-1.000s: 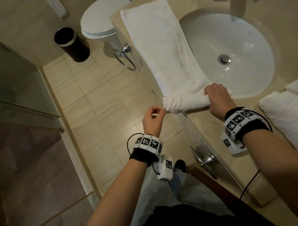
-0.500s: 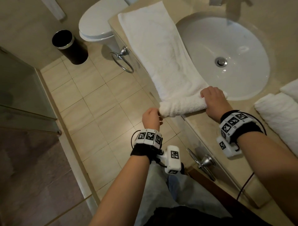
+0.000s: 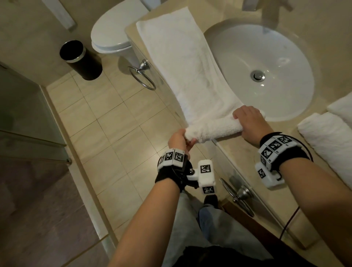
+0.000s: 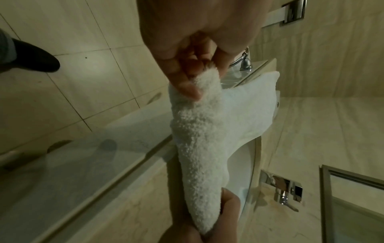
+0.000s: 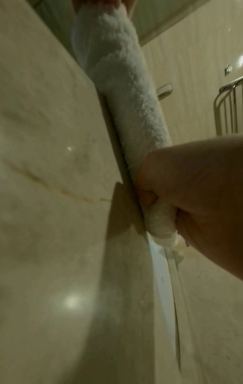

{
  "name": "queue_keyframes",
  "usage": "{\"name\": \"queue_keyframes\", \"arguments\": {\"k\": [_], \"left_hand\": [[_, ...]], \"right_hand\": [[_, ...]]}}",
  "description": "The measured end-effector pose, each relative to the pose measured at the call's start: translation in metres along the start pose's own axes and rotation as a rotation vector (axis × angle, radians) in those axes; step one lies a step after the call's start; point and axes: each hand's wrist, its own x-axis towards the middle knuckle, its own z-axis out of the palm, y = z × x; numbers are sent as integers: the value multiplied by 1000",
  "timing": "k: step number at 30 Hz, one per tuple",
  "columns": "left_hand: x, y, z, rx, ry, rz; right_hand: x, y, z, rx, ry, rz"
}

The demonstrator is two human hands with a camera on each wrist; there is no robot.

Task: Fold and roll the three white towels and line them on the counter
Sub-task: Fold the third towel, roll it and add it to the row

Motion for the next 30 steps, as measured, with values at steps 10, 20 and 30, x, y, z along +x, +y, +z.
{"name": "queue_keyframes", "arguments": {"k": [10, 20, 30], "left_hand": [[-9, -9, -25, 1028, -187, 1000], [5, -16, -15, 1570, -491, 1254], [13, -20, -23, 1037, -385, 873]], "right_hand": [[-12, 16, -25, -22, -88, -198], [-27, 22, -33, -31, -181, -75], [-2, 18, -50, 318, -220, 190]]}}
